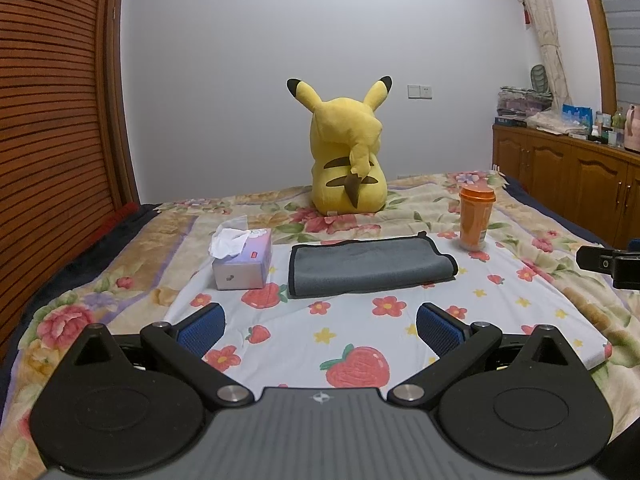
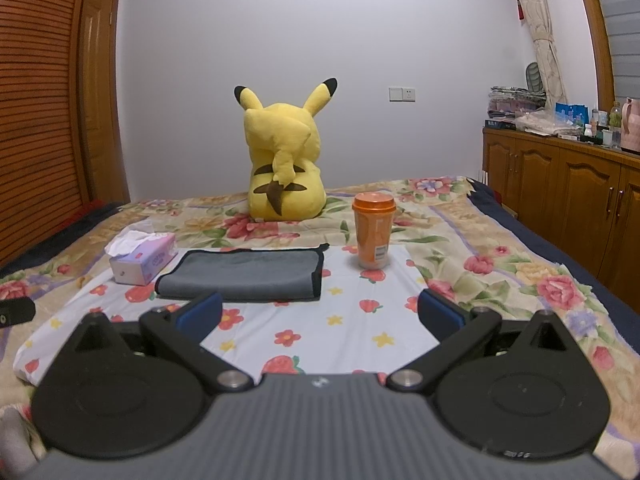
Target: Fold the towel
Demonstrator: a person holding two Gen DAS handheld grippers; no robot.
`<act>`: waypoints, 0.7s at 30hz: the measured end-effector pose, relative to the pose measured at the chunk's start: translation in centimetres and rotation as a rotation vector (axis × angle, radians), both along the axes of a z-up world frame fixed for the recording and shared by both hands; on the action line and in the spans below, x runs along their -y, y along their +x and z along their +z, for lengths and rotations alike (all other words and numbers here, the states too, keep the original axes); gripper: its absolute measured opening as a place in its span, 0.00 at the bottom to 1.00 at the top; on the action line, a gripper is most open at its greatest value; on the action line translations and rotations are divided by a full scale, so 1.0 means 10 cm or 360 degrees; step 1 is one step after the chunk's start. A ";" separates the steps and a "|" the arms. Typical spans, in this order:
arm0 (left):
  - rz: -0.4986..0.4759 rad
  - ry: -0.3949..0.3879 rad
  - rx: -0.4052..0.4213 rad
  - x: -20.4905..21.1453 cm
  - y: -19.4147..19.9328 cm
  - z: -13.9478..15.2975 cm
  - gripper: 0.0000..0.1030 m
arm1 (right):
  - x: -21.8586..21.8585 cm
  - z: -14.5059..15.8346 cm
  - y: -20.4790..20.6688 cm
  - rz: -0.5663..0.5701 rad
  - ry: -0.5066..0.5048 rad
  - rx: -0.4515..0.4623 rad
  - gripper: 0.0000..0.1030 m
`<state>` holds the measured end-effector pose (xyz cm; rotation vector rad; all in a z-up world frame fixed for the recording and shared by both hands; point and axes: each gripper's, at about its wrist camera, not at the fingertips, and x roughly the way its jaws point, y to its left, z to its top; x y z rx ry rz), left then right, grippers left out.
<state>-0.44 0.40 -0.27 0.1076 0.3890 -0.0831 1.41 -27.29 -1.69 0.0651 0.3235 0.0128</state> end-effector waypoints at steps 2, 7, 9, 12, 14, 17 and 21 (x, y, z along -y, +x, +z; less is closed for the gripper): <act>0.0001 -0.0002 0.0001 0.00 0.00 0.00 1.00 | 0.00 0.00 0.00 -0.0001 0.0000 0.0000 1.00; 0.0010 -0.0020 -0.0014 -0.01 0.00 -0.04 1.00 | 0.00 0.00 0.00 0.0000 -0.0002 0.0000 1.00; 0.0010 -0.0023 -0.0021 -0.02 0.00 -0.06 1.00 | 0.00 0.00 0.00 -0.0001 -0.0001 -0.0001 1.00; 0.0010 -0.0022 -0.0022 -0.01 -0.01 -0.07 1.00 | 0.00 0.00 0.00 -0.0001 0.0000 -0.0001 1.00; 0.0011 -0.0022 -0.0024 -0.02 0.00 -0.07 1.00 | 0.00 0.00 0.00 -0.0001 0.0001 0.0000 1.00; 0.0011 -0.0021 -0.0023 -0.02 0.00 -0.07 1.00 | 0.00 0.00 0.00 0.0000 0.0000 -0.0001 1.00; 0.0010 -0.0022 -0.0023 -0.02 0.00 -0.06 1.00 | 0.00 0.00 0.00 -0.0001 0.0000 -0.0002 1.00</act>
